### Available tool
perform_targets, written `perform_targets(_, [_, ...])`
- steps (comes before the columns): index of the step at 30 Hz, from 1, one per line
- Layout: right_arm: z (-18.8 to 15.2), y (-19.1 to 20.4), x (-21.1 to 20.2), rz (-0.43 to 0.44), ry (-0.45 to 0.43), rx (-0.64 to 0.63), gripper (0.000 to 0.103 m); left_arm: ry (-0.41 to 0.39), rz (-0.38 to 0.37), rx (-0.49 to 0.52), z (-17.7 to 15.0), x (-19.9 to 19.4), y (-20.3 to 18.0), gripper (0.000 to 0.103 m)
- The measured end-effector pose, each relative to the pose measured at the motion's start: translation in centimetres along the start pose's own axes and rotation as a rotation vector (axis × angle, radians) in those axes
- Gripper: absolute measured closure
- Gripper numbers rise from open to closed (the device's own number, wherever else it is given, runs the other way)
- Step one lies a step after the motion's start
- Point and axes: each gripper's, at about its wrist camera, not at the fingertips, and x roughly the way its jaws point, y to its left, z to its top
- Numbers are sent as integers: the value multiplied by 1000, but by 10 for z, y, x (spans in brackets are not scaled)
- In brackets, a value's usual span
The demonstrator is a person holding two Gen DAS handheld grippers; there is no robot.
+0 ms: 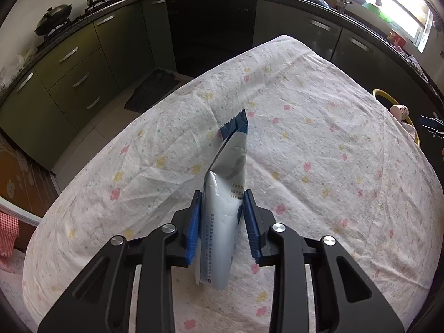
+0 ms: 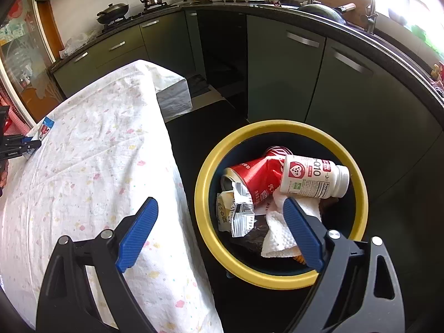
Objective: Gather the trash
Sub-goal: 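Lower the left gripper onto the white-and-blue tube and grasp it, then carry the tube over the bin and open the left gripper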
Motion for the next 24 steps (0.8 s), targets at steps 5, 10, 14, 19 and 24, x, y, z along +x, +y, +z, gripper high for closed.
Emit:
perform_targets(5, [-3,-6,-11,13,-19,6,16,-8,15,-9,-4,-12,-18,75])
perform_targets(10, [-8,-12,-28,30,-46,4,16,-42,13,2,-1,-36,-56,75])
perform_targets(14, [-16,-19,-43,46,-63,0,16,-78,-6,9,5,-57,-98,75])
perform_targets(19, [-26,-36,-63,53,-84,9,16,-118,-68,20,18,-78,-163,75])
perform_targets(24, [-39,-64,-85,43,-117,45,16,-135,-144,112,47,-83,-247,75])
